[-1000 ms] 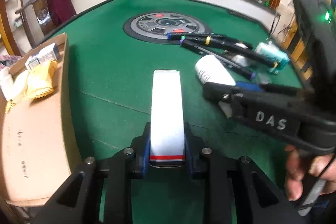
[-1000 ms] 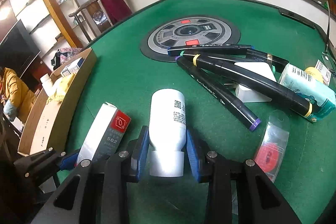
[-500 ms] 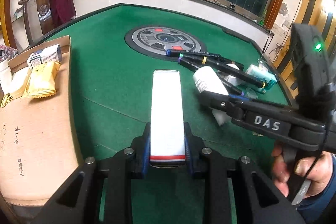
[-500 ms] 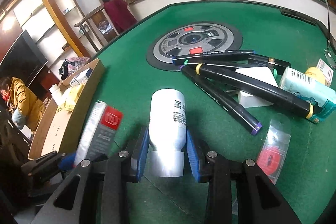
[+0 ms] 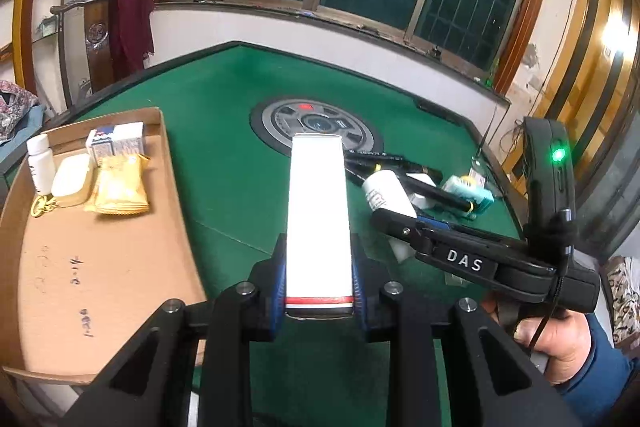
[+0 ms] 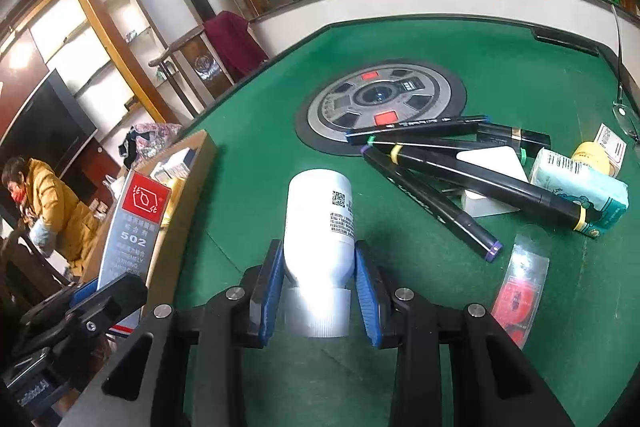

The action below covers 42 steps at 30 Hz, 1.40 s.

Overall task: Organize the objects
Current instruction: 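Carry the white-red box and white bottle over the cardboard tray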

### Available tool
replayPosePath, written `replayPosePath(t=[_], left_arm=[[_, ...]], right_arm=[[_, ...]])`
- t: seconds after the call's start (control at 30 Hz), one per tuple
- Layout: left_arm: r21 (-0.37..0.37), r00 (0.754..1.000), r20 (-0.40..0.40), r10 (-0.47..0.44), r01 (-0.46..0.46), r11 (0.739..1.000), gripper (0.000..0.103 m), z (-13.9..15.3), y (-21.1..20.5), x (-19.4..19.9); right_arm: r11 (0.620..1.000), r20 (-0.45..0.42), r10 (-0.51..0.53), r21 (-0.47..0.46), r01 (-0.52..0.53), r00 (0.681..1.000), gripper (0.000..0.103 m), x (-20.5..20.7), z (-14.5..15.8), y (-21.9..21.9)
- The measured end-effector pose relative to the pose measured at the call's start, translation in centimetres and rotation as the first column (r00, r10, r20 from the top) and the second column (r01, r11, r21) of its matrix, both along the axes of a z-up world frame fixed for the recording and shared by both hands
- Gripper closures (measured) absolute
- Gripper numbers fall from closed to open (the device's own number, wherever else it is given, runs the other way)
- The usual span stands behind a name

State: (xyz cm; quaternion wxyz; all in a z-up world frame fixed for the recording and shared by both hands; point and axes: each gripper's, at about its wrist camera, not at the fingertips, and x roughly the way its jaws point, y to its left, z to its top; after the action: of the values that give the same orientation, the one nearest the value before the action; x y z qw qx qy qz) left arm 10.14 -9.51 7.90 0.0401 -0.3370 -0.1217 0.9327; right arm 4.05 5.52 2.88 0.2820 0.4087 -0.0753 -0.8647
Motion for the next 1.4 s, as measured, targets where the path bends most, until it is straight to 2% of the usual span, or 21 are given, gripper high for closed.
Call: replayPosePath(t=[0.23,0.57,0.8,1.0,1.2,1.4], left_arm=[[0.020,0.999,-0.019,0.041,-0.041,0.999,0.077,1.0,-2.0,0.6],[0.069,0.989,-0.037,0.140,-0.138,0.988,0.077,1.5,-7.5,2.2],[0.115,0.970,-0.006,0.244,-0.242,0.963,0.077,0.3,-13.3,3.1],[0.135,0.950,0.042,0.310,-0.313,0.940,0.077,-1.2,-17.2,2.7],[0.131,0.938,0.075,0.338,-0.346,0.929,0.077,-2.2,-19.3,2.8],[0.100,0.932,0.126,0.341,-0.354,0.930,0.077,-3.2,-20.2,1.7]], right_arm=[[0.998,-0.001,0.044,-0.038,-0.044,0.999,0.066,1.4,1.8,-1.8],[0.986,-0.030,0.157,-0.047,-0.159,0.987,0.066,2.8,4.3,-8.9],[0.967,-0.013,0.254,-0.017,-0.255,0.967,0.066,3.6,3.8,-14.8],[0.952,0.048,0.305,0.000,-0.306,0.951,0.066,3.1,2.3,-19.1],[0.939,0.091,0.338,0.039,-0.342,0.937,0.065,2.4,1.1,-22.0],[0.934,0.131,0.341,0.064,-0.351,0.931,0.065,1.3,0.3,-23.5]])
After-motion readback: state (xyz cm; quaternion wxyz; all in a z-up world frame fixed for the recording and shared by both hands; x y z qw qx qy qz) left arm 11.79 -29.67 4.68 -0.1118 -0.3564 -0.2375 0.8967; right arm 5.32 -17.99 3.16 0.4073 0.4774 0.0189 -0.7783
